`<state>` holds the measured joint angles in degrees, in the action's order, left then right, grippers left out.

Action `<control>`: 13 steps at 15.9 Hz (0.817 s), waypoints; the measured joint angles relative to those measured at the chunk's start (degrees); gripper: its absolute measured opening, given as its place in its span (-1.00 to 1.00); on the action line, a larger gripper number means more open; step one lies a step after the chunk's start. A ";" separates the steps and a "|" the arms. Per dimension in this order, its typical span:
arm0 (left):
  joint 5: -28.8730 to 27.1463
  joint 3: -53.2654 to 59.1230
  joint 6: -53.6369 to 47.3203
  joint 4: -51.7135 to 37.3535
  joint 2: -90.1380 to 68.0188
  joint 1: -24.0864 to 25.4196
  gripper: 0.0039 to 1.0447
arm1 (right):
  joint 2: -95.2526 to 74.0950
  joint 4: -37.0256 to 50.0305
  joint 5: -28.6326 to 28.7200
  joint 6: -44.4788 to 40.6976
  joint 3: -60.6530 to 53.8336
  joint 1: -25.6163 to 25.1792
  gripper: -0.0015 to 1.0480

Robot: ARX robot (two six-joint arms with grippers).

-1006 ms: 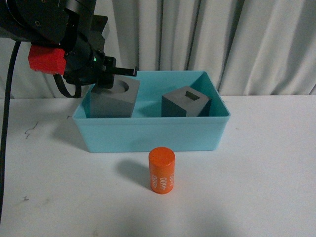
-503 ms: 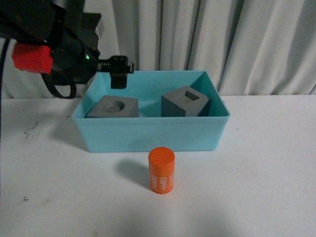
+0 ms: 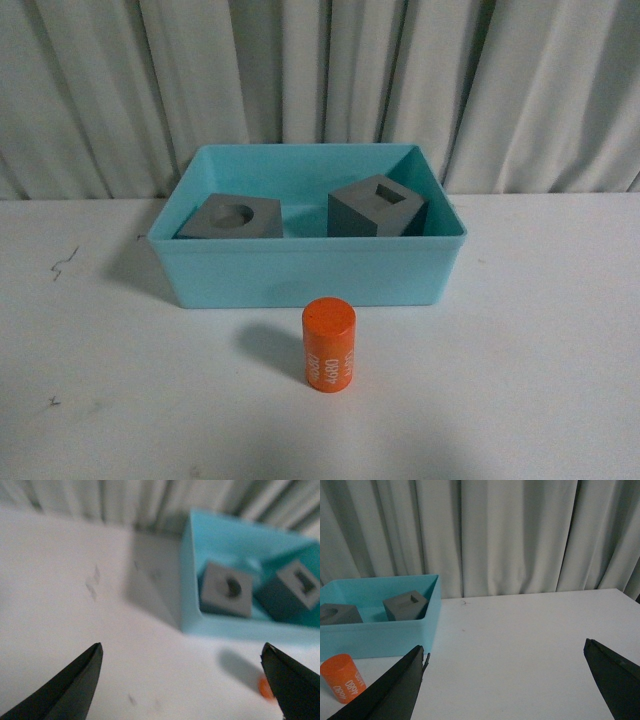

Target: Place gray and orange parts in blue box

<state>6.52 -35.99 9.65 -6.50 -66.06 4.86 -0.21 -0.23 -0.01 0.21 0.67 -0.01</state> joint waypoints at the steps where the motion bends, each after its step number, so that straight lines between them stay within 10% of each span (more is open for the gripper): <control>1: -2.58 7.72 -3.93 -16.44 2.75 -0.09 0.55 | 0.00 0.09 0.02 0.00 0.00 0.00 0.87; 3: -4.48 18.38 -7.82 -33.33 6.56 -3.08 0.03 | 0.00 0.02 0.02 0.00 0.00 0.00 0.87; 7: -6.54 26.23 -8.61 -33.31 15.67 -4.90 -0.96 | 0.00 0.02 0.02 0.00 0.00 0.00 0.87; 13: -6.54 31.95 -8.79 -26.88 27.98 -4.90 -0.97 | 0.00 0.02 0.00 0.00 0.00 0.00 0.87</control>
<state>-0.01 -4.03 0.86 -33.39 -38.09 -0.03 -0.21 -0.21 -0.01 0.21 0.67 -0.01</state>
